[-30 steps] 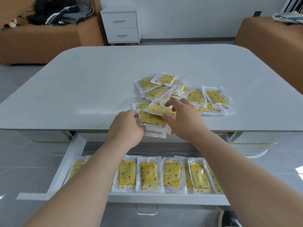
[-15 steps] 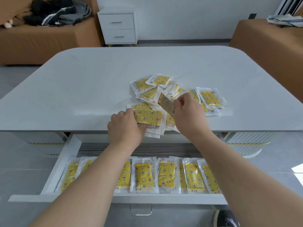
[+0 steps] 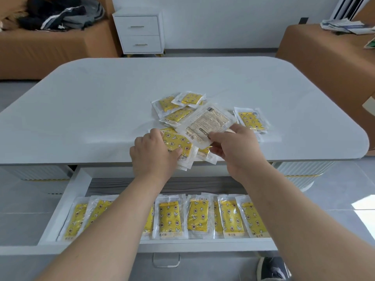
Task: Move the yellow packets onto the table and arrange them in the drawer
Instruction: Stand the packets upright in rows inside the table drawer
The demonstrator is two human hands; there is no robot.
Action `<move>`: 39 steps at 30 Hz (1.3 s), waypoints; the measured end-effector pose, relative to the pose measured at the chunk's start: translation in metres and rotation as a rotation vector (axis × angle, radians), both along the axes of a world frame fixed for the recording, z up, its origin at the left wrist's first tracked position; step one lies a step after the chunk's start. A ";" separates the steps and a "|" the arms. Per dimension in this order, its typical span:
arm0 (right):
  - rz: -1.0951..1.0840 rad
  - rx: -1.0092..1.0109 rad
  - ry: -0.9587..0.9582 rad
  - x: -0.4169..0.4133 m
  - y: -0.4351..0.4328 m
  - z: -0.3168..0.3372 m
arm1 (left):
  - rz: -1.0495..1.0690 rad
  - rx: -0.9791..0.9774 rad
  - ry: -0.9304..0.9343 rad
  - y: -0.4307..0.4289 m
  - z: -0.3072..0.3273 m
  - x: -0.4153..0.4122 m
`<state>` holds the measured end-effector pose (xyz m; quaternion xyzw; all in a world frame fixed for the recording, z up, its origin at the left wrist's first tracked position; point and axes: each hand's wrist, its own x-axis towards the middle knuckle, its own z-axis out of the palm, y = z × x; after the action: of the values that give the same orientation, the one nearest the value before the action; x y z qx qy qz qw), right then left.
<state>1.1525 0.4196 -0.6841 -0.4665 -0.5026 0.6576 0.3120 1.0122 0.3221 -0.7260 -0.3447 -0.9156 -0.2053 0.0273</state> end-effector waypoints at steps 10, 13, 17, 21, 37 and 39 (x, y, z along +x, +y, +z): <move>-0.044 -0.138 -0.021 0.003 0.007 0.000 | -0.134 0.276 -0.088 0.002 0.007 0.000; -0.071 -0.183 0.003 0.004 0.007 0.002 | -0.154 0.415 -0.201 0.003 0.014 0.000; -0.064 -0.236 0.090 0.004 0.005 0.007 | -0.089 0.602 -0.470 0.000 0.028 0.000; -0.010 -0.270 0.287 0.004 -0.001 0.014 | 0.050 0.787 -0.798 -0.007 0.039 0.000; 0.273 0.280 0.153 0.027 -0.005 -0.008 | 0.090 0.718 -1.079 -0.031 0.040 0.002; 0.326 0.333 0.120 0.030 -0.004 -0.009 | 0.075 0.690 -1.062 -0.031 0.038 0.002</move>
<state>1.1824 0.4159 -0.6936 -0.2814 -0.6532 0.6340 0.3036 1.0141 0.2909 -0.6876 -0.1350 -0.6968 -0.6305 -0.3142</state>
